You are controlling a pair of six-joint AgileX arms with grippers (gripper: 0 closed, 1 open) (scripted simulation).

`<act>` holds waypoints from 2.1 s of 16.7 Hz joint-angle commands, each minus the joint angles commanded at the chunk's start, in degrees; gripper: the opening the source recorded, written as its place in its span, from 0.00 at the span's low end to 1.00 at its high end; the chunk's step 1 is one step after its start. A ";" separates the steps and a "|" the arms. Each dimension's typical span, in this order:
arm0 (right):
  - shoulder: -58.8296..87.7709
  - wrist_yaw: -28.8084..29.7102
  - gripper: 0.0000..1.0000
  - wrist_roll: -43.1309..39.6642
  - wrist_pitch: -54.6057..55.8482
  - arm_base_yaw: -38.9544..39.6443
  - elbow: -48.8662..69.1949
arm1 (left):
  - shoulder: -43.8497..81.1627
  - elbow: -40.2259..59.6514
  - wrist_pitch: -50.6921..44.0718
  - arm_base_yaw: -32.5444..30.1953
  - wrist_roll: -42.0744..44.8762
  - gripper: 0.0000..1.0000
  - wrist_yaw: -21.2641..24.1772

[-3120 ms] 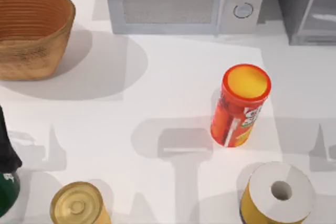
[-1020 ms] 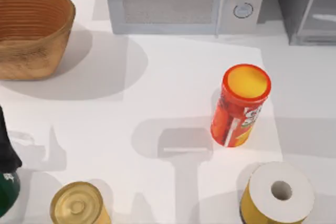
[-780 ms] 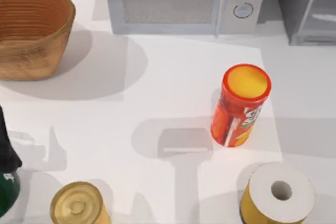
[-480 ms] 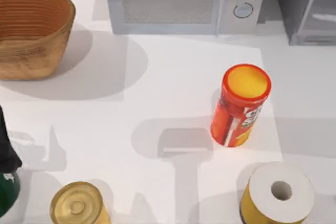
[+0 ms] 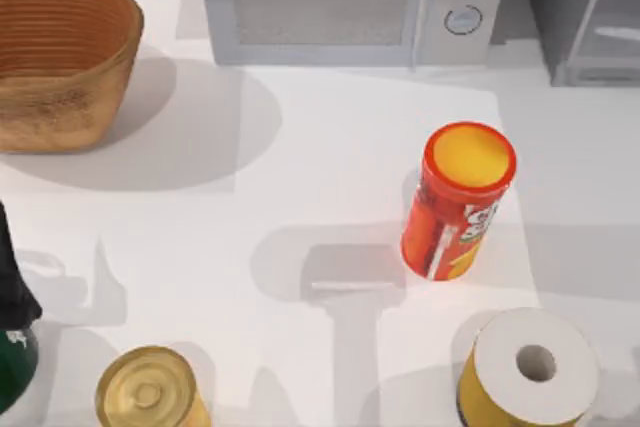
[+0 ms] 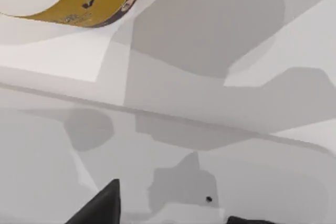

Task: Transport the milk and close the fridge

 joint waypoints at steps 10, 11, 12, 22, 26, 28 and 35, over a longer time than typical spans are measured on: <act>43.77 -16.70 1.00 -42.95 8.94 -43.06 14.72 | 0.00 0.00 0.00 0.00 0.00 1.00 0.00; 46.42 -18.55 1.00 -46.27 10.32 -45.78 15.85 | 0.00 0.00 0.00 0.00 0.00 1.00 0.00; 48.66 -20.45 1.00 -49.39 11.63 -48.09 16.93 | 0.00 0.00 0.00 0.00 0.00 1.00 0.00; 56.02 -30.62 1.00 -63.09 15.75 -55.59 22.49 | 0.00 0.00 0.00 0.00 0.00 1.00 0.00; 56.07 -30.32 1.00 -62.31 16.42 -54.73 22.27 | 0.00 0.00 0.00 0.00 0.00 1.00 0.00; 56.89 -29.51 1.00 -59.31 19.50 -52.30 22.23 | 0.00 0.00 0.00 0.00 0.00 1.00 0.00; 59.27 -25.58 1.00 -31.09 46.97 -33.71 23.69 | 0.00 0.00 0.00 0.00 0.00 1.00 0.00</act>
